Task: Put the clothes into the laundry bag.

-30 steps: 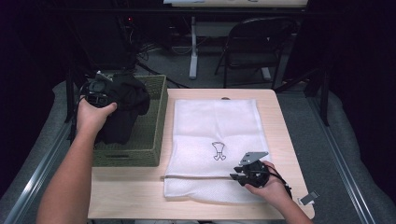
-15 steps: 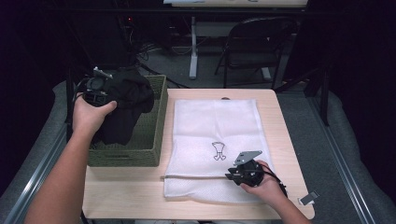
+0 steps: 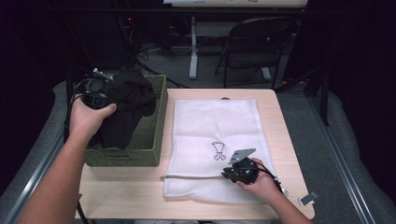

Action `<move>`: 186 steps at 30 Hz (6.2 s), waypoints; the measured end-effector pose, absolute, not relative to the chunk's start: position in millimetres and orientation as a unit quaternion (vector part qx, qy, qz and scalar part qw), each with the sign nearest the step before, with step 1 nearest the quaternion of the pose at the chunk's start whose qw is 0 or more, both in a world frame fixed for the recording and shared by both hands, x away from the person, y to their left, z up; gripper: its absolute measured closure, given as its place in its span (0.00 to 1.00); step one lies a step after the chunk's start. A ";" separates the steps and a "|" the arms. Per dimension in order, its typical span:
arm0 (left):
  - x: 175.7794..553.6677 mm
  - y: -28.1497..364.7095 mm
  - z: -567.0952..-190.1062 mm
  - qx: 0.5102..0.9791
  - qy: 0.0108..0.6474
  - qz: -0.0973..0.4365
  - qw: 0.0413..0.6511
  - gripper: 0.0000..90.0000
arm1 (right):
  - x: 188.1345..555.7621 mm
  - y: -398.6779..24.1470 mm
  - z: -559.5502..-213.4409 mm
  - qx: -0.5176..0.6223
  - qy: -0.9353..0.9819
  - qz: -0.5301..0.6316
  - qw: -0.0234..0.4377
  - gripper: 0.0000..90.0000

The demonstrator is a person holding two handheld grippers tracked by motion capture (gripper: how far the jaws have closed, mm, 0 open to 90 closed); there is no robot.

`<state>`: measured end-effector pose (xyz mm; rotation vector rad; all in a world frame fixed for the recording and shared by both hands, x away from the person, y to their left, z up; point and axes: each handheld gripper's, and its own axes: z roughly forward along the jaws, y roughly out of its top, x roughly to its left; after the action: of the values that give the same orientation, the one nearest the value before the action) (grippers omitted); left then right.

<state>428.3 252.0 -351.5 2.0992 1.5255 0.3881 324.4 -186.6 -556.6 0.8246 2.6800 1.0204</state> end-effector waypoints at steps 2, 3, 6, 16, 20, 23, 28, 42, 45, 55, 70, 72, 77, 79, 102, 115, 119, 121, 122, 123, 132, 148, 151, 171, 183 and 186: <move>427.4 252.0 -351.0 0.777 0.558 0.142 0.254 0.69 | 325.8 -186.3 -556.7 0.274 0.897 0.339 0.074 0.90; 426.9 251.3 -351.1 0.776 0.559 0.142 0.256 0.69 | 326.1 -185.4 -557.0 0.273 0.898 0.337 0.073 0.90; 425.6 250.8 -351.0 0.777 0.557 0.142 0.256 0.69 | 325.7 -183.6 -559.1 0.269 0.903 0.329 0.072 0.92; 421.7 247.4 -353.1 0.782 0.550 0.138 0.259 0.69 | 325.0 -179.9 -562.6 0.260 0.908 0.322 0.069 0.92; 420.6 245.8 -353.9 0.782 0.549 0.139 0.262 0.69 | 324.6 -179.5 -565.4 0.257 0.909 0.321 0.064 0.91; 420.4 245.5 -354.0 0.784 0.546 0.137 0.262 0.69 | 324.7 -179.5 -566.5 0.255 0.910 0.321 0.064 0.90; 421.0 244.8 -355.9 0.783 0.548 0.136 0.261 0.69 | 324.3 -179.2 -567.4 0.251 0.912 0.319 0.066 0.90; 422.2 244.5 -357.9 0.783 0.549 0.134 0.259 0.69 | 323.5 -172.9 -565.8 0.205 0.929 0.297 0.086 0.98; 422.1 244.7 -358.4 0.783 0.549 0.134 0.260 0.69 | 323.6 -171.6 -564.9 0.208 0.929 0.294 0.086 0.99; 421.1 244.2 -360.4 0.784 0.547 0.132 0.261 0.69 | 329.3 -174.4 -553.8 0.229 0.921 0.307 0.075 0.99; 418.4 245.9 -358.4 0.783 0.547 0.133 0.262 0.69 | 341.2 -178.1 -524.7 0.242 0.907 0.331 0.093 0.99; 418.6 245.7 -358.2 0.784 0.546 0.134 0.262 0.69 | 343.4 -178.4 -521.1 0.242 0.906 0.334 0.096 0.99; 419.1 244.9 -357.7 0.782 0.548 0.134 0.264 0.69 | 348.6 -177.6 -512.3 0.243 0.904 0.339 0.097 0.99; 419.2 245.2 -357.4 0.783 0.547 0.133 0.263 0.69 | 350.9 -177.0 -509.0 0.243 0.904 0.339 0.099 0.99; 415.4 246.6 -361.5 0.784 0.545 0.130 0.267 0.69 | 377.2 -174.5 -467.3 0.248 0.889 0.364 0.127 0.99; 410.7 247.2 -364.4 0.785 0.544 0.126 0.268 0.69 | 397.8 -171.7 -471.0 0.256 0.885 0.366 0.132 0.99; 407.8 247.2 -364.5 0.787 0.540 0.127 0.272 0.69 | 406.2 -172.3 -470.3 0.253 0.886 0.365 0.135 0.99; 406.0 246.6 -364.3 0.787 0.538 0.126 0.274 0.69 | 409.0 -172.2 -469.3 0.253 0.886 0.363 0.138 0.99; 405.2 246.4 -364.4 0.789 0.535 0.127 0.275 0.69 | 410.7 -172.4 -469.0 0.256 0.885 0.365 0.136 0.99; 404.2 245.9 -364.3 0.789 0.534 0.126 0.275 0.69 | 412.8 -172.8 -468.9 0.255 0.886 0.364 0.134 0.99; 391.4 242.0 -363.1 0.796 0.518 0.126 0.288 0.69 | 422.3 -172.2 -466.0 0.262 0.885 0.360 0.137 0.99; 349.0 225.2 -356.3 0.818 0.463 0.121 0.319 0.69 | 420.4 -173.9 -462.7 0.267 0.881 0.366 0.135 0.99; 342.9 219.9 -356.4 0.823 0.452 0.122 0.322 0.69 | 420.7 -174.2 -462.5 0.267 0.881 0.367 0.133 0.99; 314.7 176.6 -379.1 0.852 0.390 0.100 0.335 0.69 | 421.5 -175.1 -462.3 0.271 0.881 0.368 0.125 0.99; 304.8 165.5 -396.5 0.863 0.371 0.082 0.332 0.69 | 422.3 -175.3 -462.6 0.272 0.880 0.369 0.121 0.99; 301.4 164.0 -399.7 0.864 0.368 0.083 0.335 0.69 | 422.8 -175.1 -463.1 0.274 0.880 0.368 0.119 0.99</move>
<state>301.4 164.0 -399.7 2.2540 0.9599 0.2154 422.8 -175.1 -463.1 0.8020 2.5738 1.0769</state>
